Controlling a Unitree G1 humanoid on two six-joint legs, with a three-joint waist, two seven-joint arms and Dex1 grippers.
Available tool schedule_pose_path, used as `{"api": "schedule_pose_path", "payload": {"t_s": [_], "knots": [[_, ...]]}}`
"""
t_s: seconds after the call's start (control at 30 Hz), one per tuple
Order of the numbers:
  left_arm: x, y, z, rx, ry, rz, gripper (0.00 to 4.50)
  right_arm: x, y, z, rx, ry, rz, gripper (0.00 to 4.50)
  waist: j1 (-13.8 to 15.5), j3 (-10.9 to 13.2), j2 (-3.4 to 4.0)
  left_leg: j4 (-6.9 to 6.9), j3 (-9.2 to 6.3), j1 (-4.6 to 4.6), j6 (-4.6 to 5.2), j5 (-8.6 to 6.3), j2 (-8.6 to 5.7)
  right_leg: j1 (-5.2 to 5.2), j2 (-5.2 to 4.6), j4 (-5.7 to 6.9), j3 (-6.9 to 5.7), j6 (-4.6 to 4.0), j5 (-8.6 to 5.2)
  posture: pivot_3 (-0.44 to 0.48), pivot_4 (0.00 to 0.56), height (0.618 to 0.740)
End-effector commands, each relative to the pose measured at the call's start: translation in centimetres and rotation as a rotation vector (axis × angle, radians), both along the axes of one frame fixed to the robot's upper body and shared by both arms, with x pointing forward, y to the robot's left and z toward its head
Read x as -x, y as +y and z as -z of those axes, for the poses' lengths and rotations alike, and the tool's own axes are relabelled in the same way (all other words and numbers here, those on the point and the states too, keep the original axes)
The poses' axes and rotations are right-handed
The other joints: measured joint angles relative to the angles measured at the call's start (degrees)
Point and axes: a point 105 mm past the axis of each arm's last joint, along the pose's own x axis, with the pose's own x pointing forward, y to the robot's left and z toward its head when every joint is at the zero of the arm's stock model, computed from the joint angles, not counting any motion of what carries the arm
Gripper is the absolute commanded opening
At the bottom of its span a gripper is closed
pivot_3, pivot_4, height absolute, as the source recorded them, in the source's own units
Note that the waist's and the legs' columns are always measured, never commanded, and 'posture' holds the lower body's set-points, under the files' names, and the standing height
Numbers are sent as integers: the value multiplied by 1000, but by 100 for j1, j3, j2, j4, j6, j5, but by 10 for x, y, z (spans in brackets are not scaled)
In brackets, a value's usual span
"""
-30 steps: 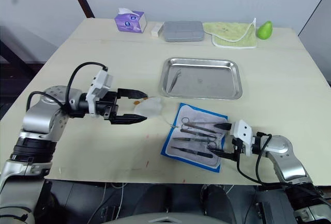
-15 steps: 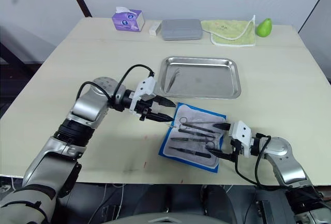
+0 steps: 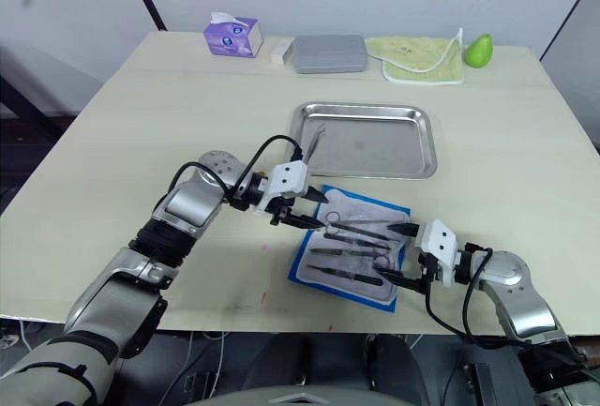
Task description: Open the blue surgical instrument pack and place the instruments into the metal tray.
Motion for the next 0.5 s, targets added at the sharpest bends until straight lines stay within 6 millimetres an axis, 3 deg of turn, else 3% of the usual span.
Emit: {"api": "schedule_pose_path", "payload": {"t_s": [0.03,0.5], "knots": [[-3,-9,-7,-12,-47,30,2663,19,-9,43,100,181,22,4500,0,0,0,1,0,0,0,0,0,0,0,1,0,0,0,0,150,736],[-10,-17,5,-93,-88,41,2663,17,-9,41,99,179,27,4500,-1,0,0,10,0,10,0,0,0,18,2,3,-8,0,0,0,150,736]]}}
